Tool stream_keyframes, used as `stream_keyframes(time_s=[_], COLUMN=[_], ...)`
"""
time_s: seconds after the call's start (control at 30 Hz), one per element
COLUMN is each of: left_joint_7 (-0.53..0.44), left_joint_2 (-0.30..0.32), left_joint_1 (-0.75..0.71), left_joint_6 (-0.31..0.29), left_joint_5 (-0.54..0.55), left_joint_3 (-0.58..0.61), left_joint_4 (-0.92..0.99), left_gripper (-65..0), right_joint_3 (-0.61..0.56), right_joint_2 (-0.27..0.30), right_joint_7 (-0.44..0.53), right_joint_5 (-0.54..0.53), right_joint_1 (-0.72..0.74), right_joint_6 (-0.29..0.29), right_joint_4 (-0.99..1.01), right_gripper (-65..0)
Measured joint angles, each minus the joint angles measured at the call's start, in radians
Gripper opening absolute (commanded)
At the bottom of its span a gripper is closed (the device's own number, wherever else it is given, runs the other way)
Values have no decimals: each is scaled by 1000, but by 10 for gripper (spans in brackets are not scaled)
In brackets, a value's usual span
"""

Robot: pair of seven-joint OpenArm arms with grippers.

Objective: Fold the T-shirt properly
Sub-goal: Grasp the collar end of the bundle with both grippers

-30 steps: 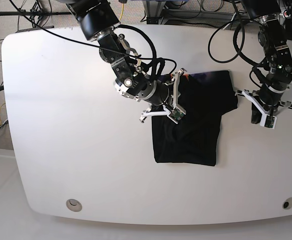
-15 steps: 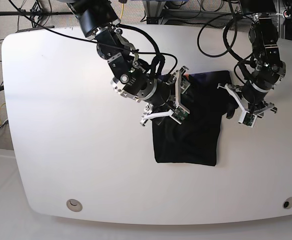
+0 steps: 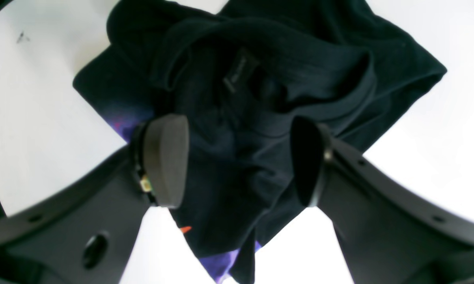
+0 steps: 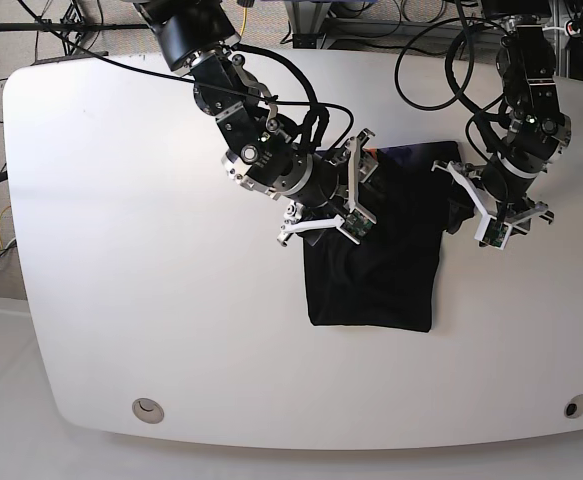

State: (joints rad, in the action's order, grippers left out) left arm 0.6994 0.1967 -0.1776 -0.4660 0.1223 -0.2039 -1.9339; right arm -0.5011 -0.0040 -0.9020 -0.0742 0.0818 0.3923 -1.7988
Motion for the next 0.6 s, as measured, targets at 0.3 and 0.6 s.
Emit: stream_keyframes(time_s=[0.3,0.6], left_joint_7=[0,3], left_joint_2=[-4,-4], left_joint_1=[-3,18], left_joint_6=[-2,6], left_joint_5=[5,-7], left_joint_3=[135,143], left_joint_4=[3,14], left_gripper=[-355,-355], right_joint_3=[2,2], right_joint_2=[2,2], right_joint_7=[3,4], right_joint_5=[-1,0], right_joint_1=[1,-8], right_joint_6=[0,0], right_joint_4=[17,39], right_gripper=[-256,-256])
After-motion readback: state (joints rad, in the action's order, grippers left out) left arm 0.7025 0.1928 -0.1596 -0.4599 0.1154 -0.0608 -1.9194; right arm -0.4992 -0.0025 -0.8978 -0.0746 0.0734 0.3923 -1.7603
